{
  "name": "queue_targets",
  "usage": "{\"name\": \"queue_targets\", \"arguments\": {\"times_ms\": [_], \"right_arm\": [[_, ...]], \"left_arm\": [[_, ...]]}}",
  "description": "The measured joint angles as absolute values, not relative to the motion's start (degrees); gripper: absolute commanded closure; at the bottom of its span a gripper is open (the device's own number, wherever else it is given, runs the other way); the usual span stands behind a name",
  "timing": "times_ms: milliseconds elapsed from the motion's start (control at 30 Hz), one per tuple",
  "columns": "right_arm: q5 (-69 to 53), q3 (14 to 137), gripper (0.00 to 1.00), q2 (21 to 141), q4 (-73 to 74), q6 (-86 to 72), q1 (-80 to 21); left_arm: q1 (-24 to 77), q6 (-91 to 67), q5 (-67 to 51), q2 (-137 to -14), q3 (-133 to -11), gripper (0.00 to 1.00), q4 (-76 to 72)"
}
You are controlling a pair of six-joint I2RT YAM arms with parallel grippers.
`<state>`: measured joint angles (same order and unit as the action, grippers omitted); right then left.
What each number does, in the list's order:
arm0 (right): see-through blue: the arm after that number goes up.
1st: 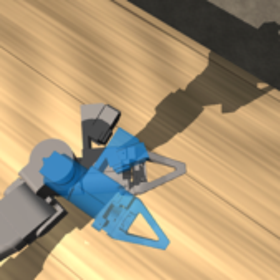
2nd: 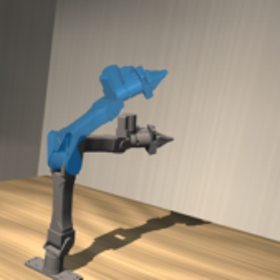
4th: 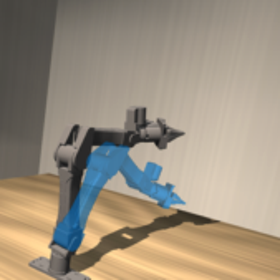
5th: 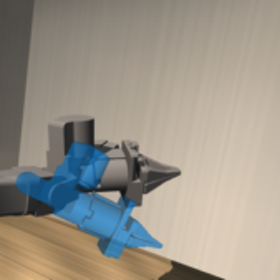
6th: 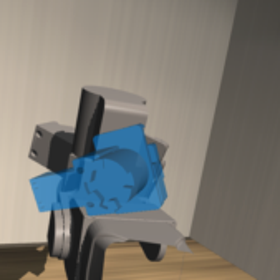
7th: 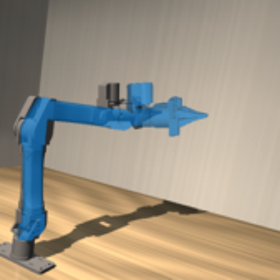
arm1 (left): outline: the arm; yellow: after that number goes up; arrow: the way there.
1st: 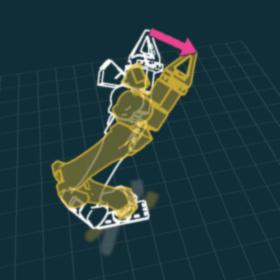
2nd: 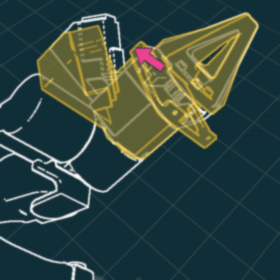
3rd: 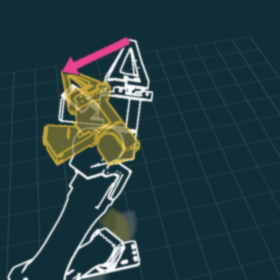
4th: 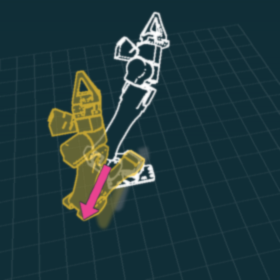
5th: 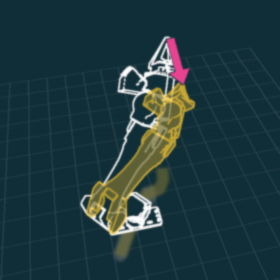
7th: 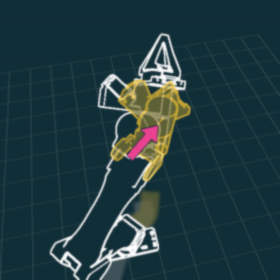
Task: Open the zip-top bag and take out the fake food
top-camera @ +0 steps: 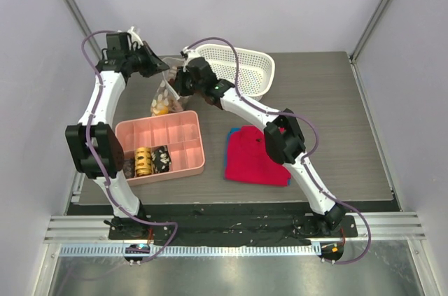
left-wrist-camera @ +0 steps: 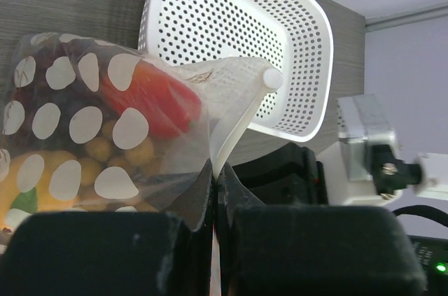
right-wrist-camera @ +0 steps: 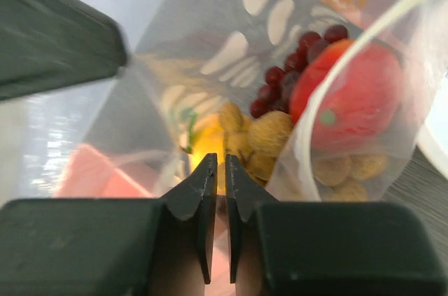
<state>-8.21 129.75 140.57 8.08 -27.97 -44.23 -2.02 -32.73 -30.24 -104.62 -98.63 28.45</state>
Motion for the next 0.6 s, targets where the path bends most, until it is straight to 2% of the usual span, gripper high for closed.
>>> {"name": "queue_targets", "arguments": {"times_ms": [33,67,367,467,500,533,600], "right_arm": [[-7.44,129.75,0.73,140.94,8.58,-27.29,-44.27],[-6.83,129.75,0.7,141.16,9.15,-26.83,-44.27],[-4.21,130.43,0.54,142.06,11.57,-19.75,-44.31],[-4.19,132.6,0.52,143.94,10.87,-18.04,-44.42],[-4.19,134.06,0.53,145.18,10.41,-17.41,-44.49],[-4.19,135.11,0.68,146.19,9.89,-16.95,-44.56],[-4.12,136.2,0.73,148.14,8.1,-15.79,-44.8]], "left_arm": [[-1.89,-33.01,-30.28,-104.62,-98.45,1.0,28.27],[-1.83,-33.15,-30.28,-104.6,-98.39,1.0,28.05],[-1.41,-35.29,-30.98,-104.18,-96.88,1.0,26.24],[-1.02,-35.88,-31.4,-104.18,-96.38,1.0,25.67],[-0.89,-35.97,-31.57,-104.18,-96.2,1.0,25.39],[-0.82,-36.03,-31.77,-104.16,-96.05,1.0,25.15],[-0.25,-36.03,-31.9,-104.07,-95.33,1.0,24.12]]}}
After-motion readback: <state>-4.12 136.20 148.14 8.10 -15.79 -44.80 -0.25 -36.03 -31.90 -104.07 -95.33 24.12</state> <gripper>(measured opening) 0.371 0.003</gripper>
